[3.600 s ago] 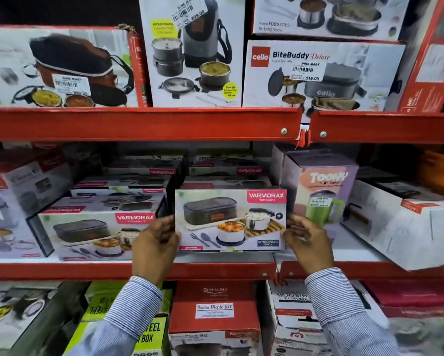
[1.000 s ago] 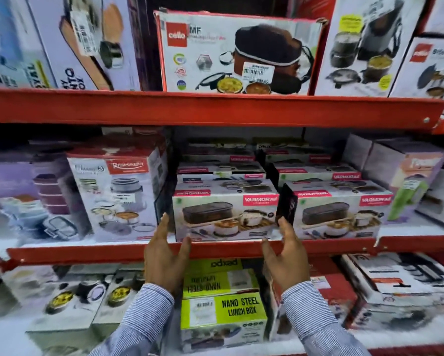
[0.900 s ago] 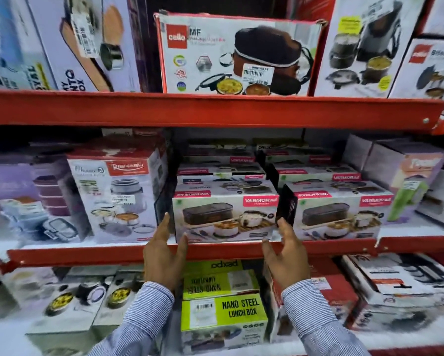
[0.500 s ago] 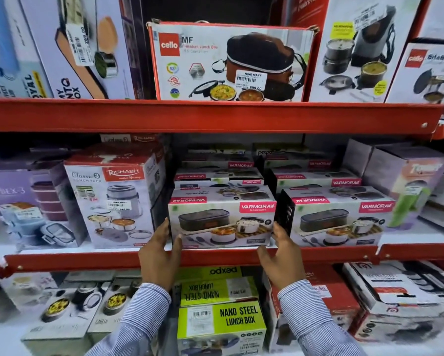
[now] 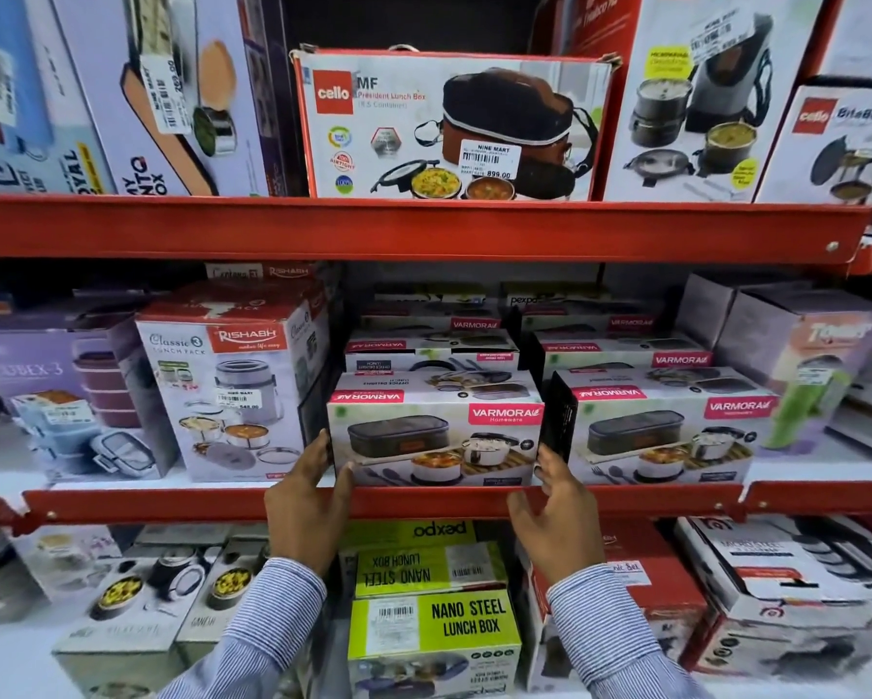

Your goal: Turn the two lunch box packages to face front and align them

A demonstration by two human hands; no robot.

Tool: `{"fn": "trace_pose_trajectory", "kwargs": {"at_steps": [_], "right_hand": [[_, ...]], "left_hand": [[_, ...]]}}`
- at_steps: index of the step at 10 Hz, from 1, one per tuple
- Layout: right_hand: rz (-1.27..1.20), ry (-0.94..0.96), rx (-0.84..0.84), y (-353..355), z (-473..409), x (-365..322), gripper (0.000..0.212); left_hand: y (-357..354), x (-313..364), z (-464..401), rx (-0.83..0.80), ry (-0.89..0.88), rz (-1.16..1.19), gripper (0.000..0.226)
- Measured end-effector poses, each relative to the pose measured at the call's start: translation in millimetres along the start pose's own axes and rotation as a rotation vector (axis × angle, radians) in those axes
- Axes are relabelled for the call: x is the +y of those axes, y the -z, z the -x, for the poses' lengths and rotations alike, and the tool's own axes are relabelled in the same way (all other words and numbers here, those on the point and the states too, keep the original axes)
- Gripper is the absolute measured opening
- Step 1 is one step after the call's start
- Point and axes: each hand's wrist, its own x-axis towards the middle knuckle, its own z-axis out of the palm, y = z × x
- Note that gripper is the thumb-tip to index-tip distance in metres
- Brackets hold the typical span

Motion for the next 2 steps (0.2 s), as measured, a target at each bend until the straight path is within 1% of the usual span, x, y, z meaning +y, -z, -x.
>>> {"fn": "trace_pose_trajectory", "kwargs": {"at_steps": [1,2], "right_hand": [[0.014,0.038,0.05,6.9,9.0,-9.8,0.072],[0.062,0.208,0.198,19.4,12.5,-38.7,0.074]], "left_hand": [[15.7,22.2,8.8,0.063,-0.074,-0.027,0.058],[31.6,58.2,11.1,0.156,-0.349,-0.04,0.06]]}}
